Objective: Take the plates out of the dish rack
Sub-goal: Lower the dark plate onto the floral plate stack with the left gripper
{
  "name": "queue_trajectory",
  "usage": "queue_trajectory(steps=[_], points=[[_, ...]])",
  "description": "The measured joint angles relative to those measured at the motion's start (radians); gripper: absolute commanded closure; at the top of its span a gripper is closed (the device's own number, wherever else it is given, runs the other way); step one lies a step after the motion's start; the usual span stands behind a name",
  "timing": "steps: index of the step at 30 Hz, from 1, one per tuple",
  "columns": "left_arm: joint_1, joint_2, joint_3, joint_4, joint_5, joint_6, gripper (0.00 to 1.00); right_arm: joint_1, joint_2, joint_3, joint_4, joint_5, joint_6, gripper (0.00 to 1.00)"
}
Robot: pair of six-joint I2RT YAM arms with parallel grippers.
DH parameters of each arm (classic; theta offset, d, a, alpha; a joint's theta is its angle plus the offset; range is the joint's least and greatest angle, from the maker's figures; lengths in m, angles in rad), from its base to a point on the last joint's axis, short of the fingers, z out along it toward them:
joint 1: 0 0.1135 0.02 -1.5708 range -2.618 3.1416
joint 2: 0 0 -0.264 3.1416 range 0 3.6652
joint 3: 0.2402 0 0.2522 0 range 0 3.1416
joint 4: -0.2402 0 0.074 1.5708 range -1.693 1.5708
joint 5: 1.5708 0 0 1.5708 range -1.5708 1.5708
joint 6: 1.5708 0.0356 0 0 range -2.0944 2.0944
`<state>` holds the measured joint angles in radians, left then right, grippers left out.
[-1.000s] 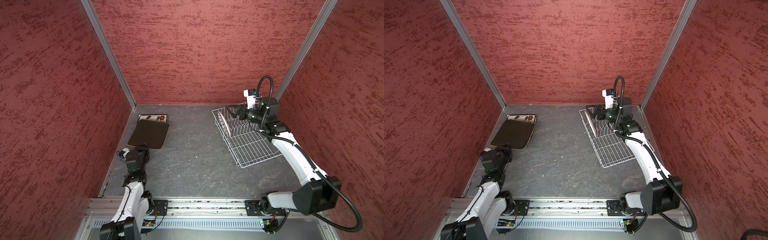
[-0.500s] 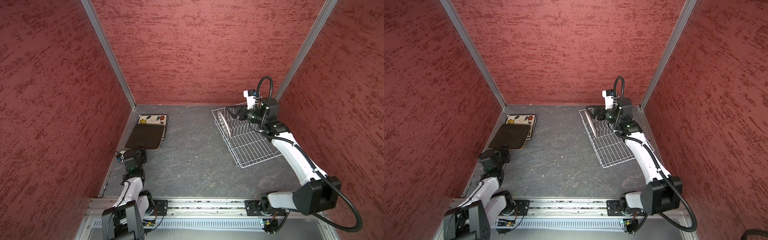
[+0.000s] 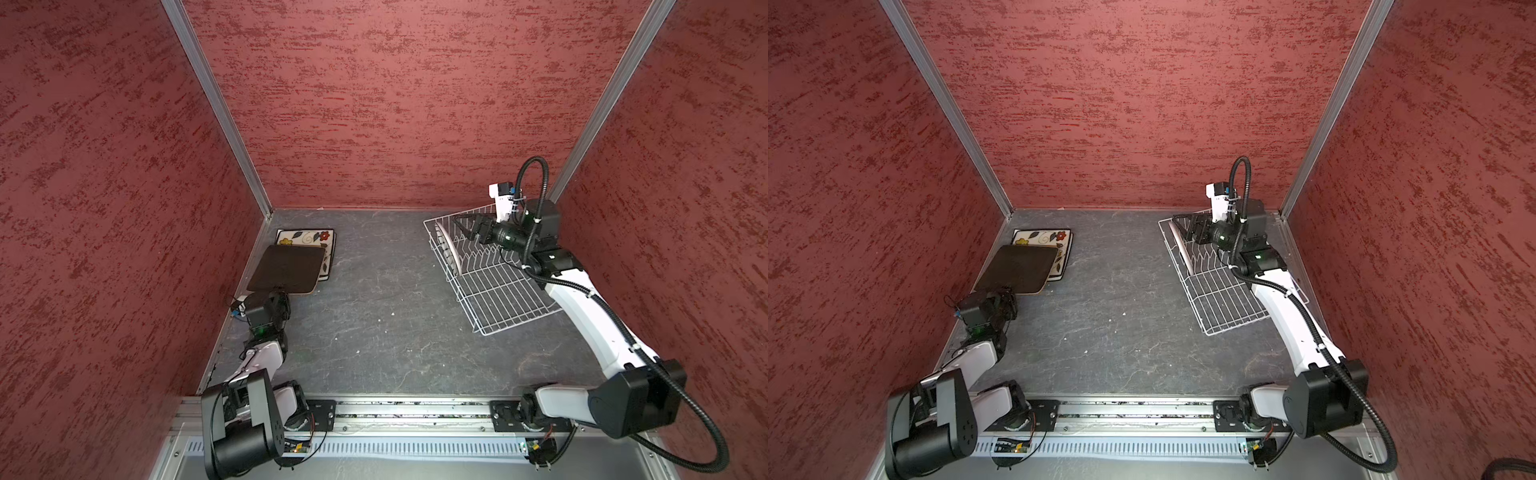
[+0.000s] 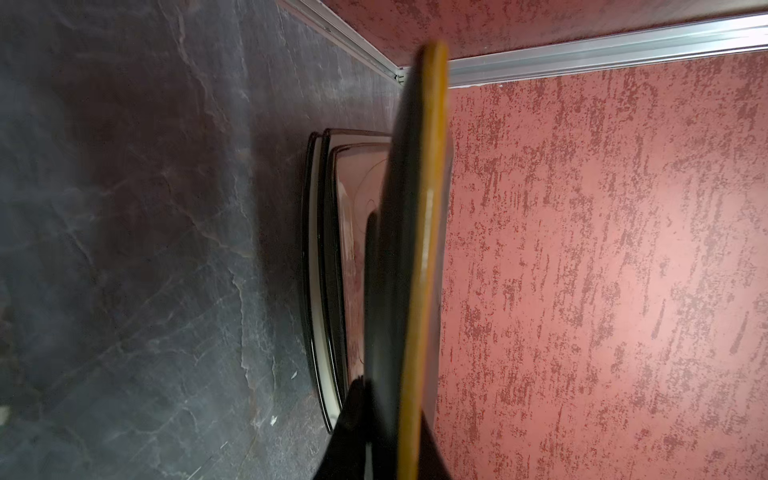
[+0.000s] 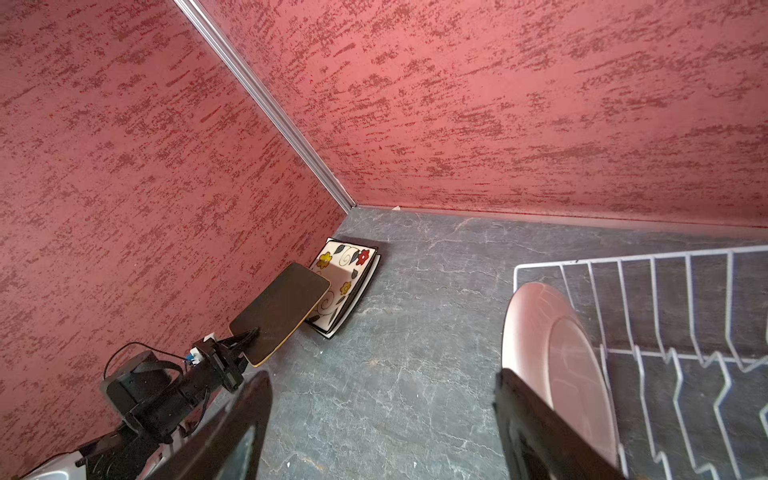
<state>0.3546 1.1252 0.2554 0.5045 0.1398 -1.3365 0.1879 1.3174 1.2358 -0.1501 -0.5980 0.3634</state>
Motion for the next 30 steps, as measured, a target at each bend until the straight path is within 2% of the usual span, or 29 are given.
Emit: queue_trajectory(steps=[30], points=[[-0.009, 0.355, 0.198, 0.159, 0.013, 0.029, 1.00, 0.000, -0.013, -0.012, 0.004, 0.000, 0.006, 0.15]])
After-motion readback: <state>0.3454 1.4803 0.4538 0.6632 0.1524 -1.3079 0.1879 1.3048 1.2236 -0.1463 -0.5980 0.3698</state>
